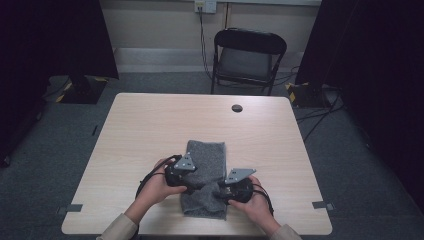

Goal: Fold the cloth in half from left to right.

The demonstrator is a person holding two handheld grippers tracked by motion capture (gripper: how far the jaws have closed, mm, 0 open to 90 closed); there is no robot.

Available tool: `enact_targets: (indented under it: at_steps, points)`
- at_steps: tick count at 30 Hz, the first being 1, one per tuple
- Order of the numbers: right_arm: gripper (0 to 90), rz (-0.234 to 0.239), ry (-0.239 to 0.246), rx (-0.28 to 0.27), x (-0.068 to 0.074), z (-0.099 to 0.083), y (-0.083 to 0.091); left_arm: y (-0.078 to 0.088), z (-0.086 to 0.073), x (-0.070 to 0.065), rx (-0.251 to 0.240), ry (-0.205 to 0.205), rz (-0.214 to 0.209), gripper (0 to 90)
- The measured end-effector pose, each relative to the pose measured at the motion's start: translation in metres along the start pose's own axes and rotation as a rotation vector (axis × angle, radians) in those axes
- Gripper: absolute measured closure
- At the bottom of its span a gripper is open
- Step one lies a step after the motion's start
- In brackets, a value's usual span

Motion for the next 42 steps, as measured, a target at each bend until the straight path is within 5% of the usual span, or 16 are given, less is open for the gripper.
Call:
enact_targets:
  at_steps: [5, 9, 14, 22, 29, 34, 42]
  points:
    - [52.5, -0.040, -0.009, 0.001, -0.021, 0.011, -0.021, 0.013, -0.004, 0.010, -0.020, 0.020, 0.031, 30.6]
    - [47.6, -0.052, -0.077, -0.037, -0.032, 0.018, -0.027, 0.026, -0.006, 0.008, -0.038, 0.026, 0.034, 29.9]
    - [49.2, -0.024, -0.052, -0.069, -0.018, 0.025, -0.007, 0.039, -0.018, -0.003, -0.026, 0.008, 0.031, 30.6]
    - [57.9, 0.066, 0.000, -0.061, 0.029, 0.019, 0.019, 0.053, -0.038, -0.024, 0.002, -0.009, 0.033, 40.3]
    - [64.1, 0.000, 0.039, 0.014, 0.024, 0.000, 0.014, 0.044, -0.045, -0.027, 0.041, -0.040, 0.025, 55.4]
    - [78.7, 0.000, 0.041, 0.016, 0.020, -0.004, 0.014, 0.044, -0.042, -0.028, 0.046, -0.031, 0.009, 83.5]
    - [87.1, -0.014, 0.031, -0.032, 0.021, 0.006, 0.035, 0.062, -0.032, -0.026, -0.045, 0.032, 0.025, 86.8]
Point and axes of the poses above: each handheld gripper's, and its own axes: y roughly backward along the jaws, z roughly out of its top, x roughly to its left, the point moved 9 cm from there along -y, roughly forward along the jaws, and after that the axes turned 15 degrees about -x, right-handed, at the moved point
